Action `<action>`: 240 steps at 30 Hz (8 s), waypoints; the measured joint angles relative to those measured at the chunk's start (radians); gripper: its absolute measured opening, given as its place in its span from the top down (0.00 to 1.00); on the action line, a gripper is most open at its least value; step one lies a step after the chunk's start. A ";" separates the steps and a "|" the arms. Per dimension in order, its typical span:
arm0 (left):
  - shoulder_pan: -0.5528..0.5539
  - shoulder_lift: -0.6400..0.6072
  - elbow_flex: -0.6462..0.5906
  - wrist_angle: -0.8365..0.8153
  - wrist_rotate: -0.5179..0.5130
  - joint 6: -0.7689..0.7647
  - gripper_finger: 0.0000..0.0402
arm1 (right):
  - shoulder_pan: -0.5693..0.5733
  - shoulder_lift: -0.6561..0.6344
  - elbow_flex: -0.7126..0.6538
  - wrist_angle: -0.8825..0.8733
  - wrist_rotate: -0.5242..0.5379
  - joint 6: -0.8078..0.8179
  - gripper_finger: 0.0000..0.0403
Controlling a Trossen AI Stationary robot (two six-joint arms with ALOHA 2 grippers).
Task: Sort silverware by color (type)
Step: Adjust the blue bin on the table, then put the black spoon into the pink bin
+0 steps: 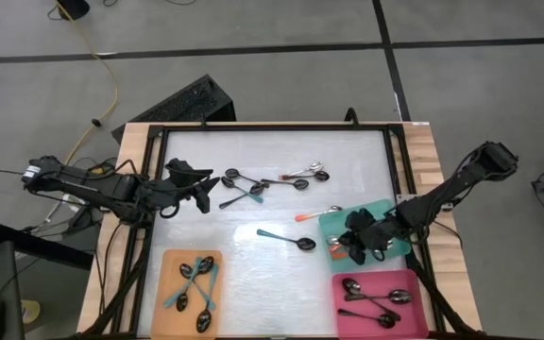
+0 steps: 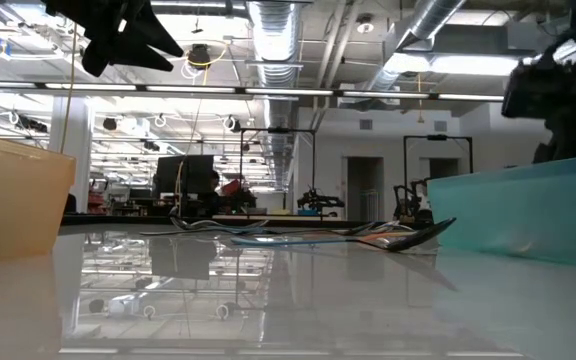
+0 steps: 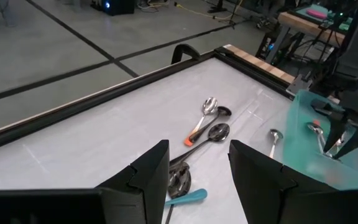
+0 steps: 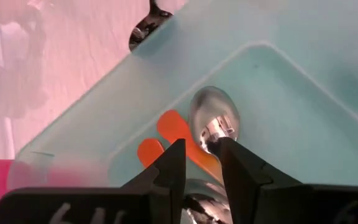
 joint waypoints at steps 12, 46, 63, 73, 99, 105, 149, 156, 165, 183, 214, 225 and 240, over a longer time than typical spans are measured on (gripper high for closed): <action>0.000 0.000 0.000 -0.002 0.000 -0.010 0.62 | -0.003 0.000 0.243 -0.264 0.023 -0.075 0.73; 0.000 0.000 0.000 -0.003 0.000 -0.017 0.62 | -0.329 0.159 0.294 -0.796 0.280 0.353 0.99; 0.000 0.000 0.000 -0.003 -0.001 -0.016 0.62 | -0.193 0.183 0.294 -0.878 0.185 0.567 0.98; 0.000 0.000 0.000 -0.003 -0.001 -0.017 0.62 | -0.159 0.167 0.294 -0.905 0.233 0.606 0.98; 0.000 0.001 0.000 -0.002 -0.015 -0.007 0.62 | -0.422 0.174 0.428 -0.134 0.201 -0.261 0.76; 0.000 0.001 0.000 -0.002 -0.080 -0.017 0.62 | -0.447 0.174 0.428 0.059 0.176 -0.369 0.75; 0.000 0.114 0.000 -0.002 -0.050 -0.158 0.62 | -0.510 0.437 0.428 0.387 0.072 -0.696 0.74; 0.000 0.132 0.000 0.028 -0.047 -0.186 0.62 | -0.527 0.552 0.429 0.511 0.068 -0.783 0.68; 0.000 0.129 0.000 0.025 -0.046 -0.153 0.62 | -0.574 0.648 0.439 0.489 0.049 -0.830 0.44; 0.000 0.129 0.000 0.019 -0.045 -0.126 0.62 | -0.748 0.649 0.485 0.466 -0.271 -0.963 0.44; 0.000 0.130 0.000 0.017 -0.052 -0.127 0.62 | -0.773 0.862 0.504 0.497 -0.159 -0.747 0.45; 0.000 0.130 0.000 0.019 -0.051 -0.127 0.62 | -0.686 0.872 0.503 0.515 -0.158 -0.733 0.46; 0.000 0.130 0.000 0.016 -0.045 -0.132 0.62 | -0.627 0.847 0.550 0.467 -0.153 -0.742 0.49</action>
